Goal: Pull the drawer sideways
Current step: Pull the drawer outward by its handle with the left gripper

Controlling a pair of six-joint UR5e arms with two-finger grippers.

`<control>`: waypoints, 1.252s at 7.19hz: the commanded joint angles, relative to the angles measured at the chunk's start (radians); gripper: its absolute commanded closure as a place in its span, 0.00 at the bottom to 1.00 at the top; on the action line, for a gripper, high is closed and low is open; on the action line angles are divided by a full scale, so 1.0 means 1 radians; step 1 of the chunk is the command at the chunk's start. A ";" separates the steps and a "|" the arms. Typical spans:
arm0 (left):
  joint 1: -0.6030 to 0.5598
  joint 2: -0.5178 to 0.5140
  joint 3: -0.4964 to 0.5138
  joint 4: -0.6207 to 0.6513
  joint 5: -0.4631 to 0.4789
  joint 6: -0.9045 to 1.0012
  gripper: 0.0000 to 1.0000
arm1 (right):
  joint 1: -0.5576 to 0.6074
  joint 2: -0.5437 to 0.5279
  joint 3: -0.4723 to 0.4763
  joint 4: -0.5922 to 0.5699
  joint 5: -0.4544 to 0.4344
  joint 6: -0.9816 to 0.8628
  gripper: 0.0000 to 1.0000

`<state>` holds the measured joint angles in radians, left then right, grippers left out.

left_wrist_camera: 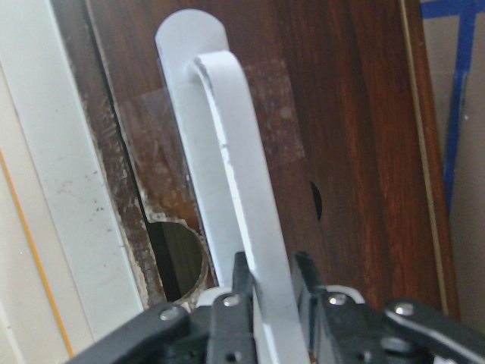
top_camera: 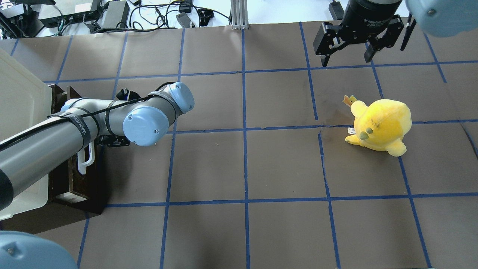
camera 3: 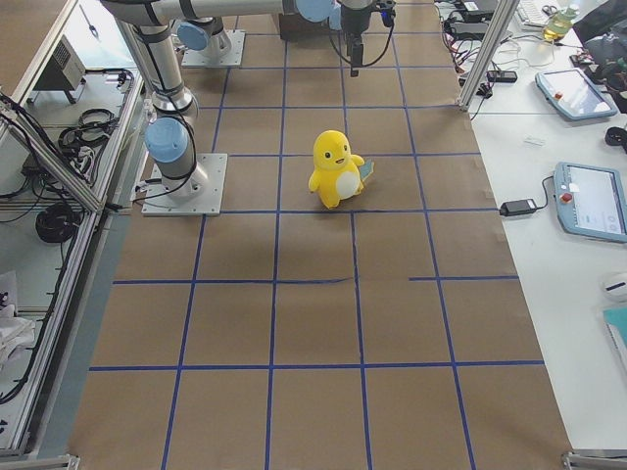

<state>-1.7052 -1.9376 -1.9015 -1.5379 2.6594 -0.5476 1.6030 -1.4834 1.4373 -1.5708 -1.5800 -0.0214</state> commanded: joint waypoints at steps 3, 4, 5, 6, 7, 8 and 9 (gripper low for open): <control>-0.066 -0.007 0.028 0.001 -0.061 -0.002 0.91 | 0.000 0.000 0.000 0.000 0.000 0.000 0.00; -0.073 -0.009 0.044 -0.001 -0.071 -0.002 0.91 | 0.000 0.000 0.000 0.000 0.000 0.000 0.00; -0.103 -0.009 0.071 -0.001 -0.103 0.000 0.91 | 0.000 0.000 0.000 0.000 0.000 0.000 0.00; -0.114 -0.014 0.091 -0.005 -0.121 0.000 0.91 | 0.000 0.000 0.000 0.000 0.000 0.000 0.00; -0.116 -0.014 0.093 -0.007 -0.121 0.000 0.91 | 0.000 0.000 0.000 0.000 0.000 0.000 0.00; -0.117 -0.014 0.093 -0.007 -0.121 0.000 0.91 | 0.000 0.000 0.000 0.000 0.000 -0.002 0.00; -0.117 -0.014 0.087 -0.014 -0.113 0.000 0.85 | 0.000 0.000 0.000 0.000 0.000 0.000 0.00</control>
<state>-1.8209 -1.9509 -1.8117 -1.5464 2.5418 -0.5477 1.6030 -1.4834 1.4373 -1.5708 -1.5800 -0.0221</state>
